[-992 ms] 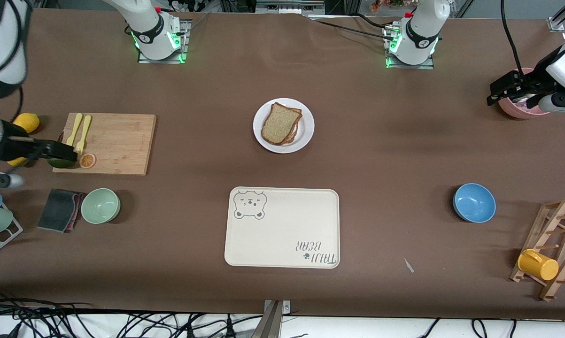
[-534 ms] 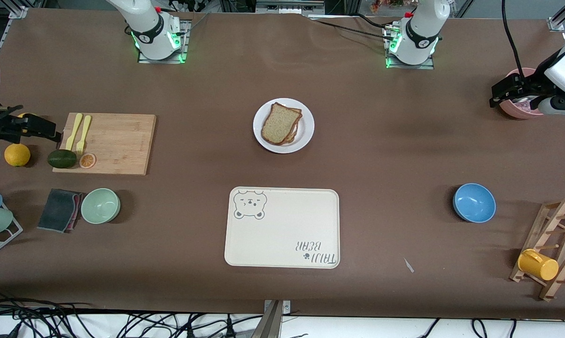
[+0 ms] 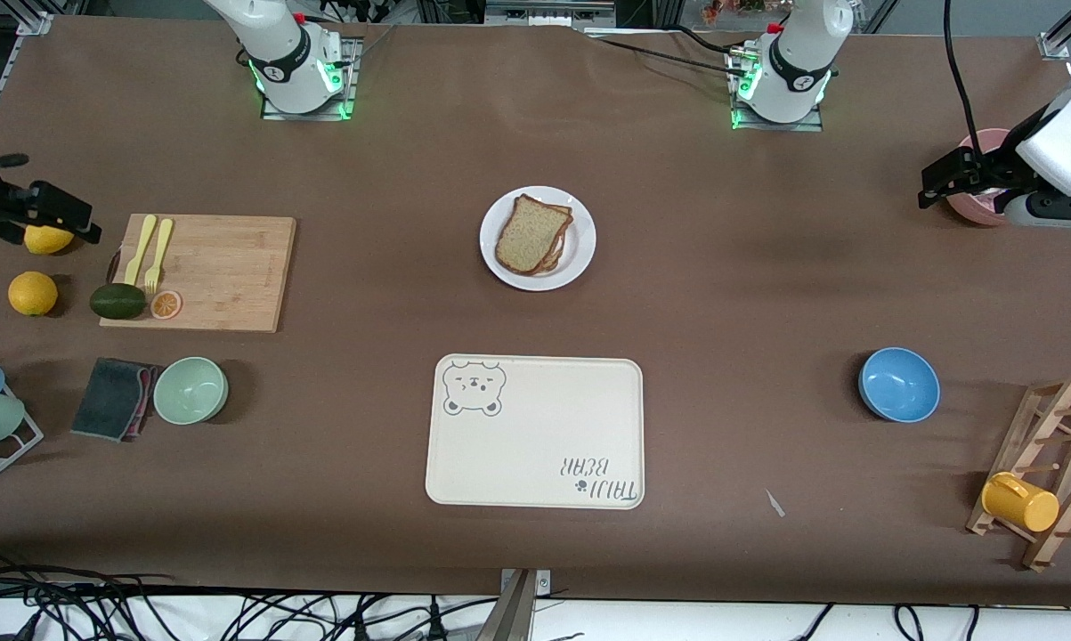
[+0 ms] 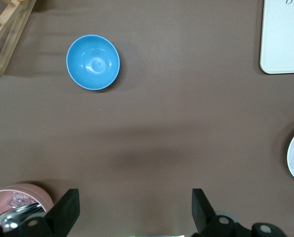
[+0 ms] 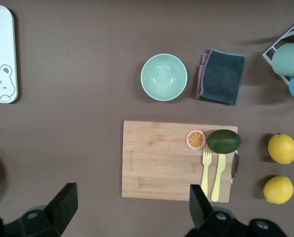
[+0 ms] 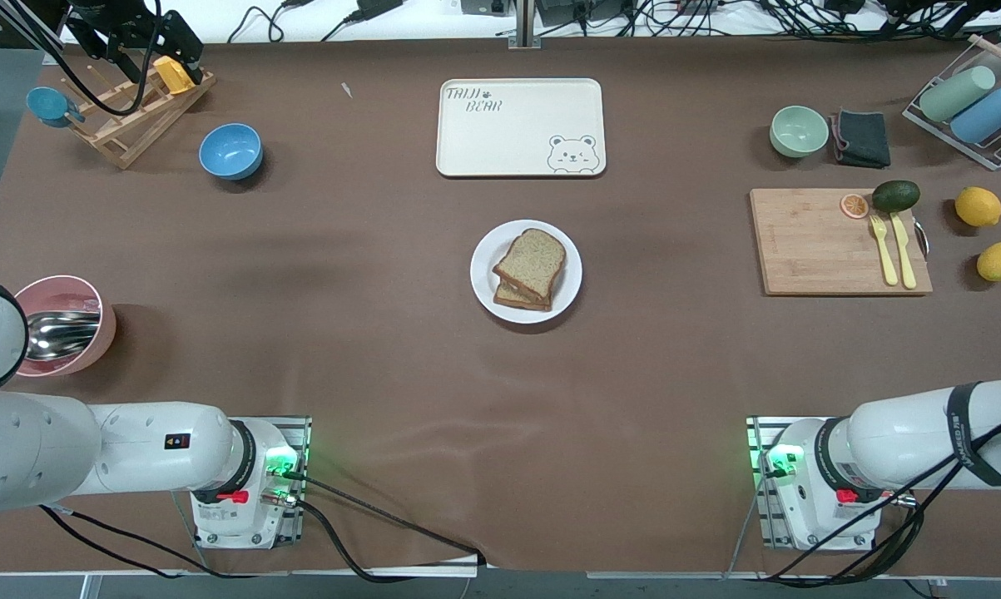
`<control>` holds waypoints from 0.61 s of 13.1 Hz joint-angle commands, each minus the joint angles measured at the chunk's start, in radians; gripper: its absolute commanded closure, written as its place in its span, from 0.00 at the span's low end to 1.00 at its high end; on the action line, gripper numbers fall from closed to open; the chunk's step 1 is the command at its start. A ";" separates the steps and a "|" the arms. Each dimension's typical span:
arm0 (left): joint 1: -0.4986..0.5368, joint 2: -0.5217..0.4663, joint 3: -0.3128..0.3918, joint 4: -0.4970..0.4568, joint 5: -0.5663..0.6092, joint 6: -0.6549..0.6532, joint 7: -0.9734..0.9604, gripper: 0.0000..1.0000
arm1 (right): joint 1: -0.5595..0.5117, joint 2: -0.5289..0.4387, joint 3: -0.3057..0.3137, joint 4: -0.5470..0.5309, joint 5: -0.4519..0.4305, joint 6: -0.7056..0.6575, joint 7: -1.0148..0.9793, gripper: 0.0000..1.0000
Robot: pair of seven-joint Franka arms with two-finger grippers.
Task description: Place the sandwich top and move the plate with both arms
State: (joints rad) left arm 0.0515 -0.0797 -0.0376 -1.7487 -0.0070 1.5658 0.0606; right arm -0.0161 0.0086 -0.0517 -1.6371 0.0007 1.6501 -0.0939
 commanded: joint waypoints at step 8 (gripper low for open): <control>0.008 0.060 -0.002 0.032 0.005 -0.023 -0.050 0.00 | -0.001 -0.021 0.010 -0.017 -0.033 -0.030 0.006 0.00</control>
State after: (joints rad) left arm 0.0587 -0.0632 -0.0306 -1.7487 -0.0069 1.5637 0.0234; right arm -0.0149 -0.0251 -0.0436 -1.6769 -0.0241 1.6420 -0.0932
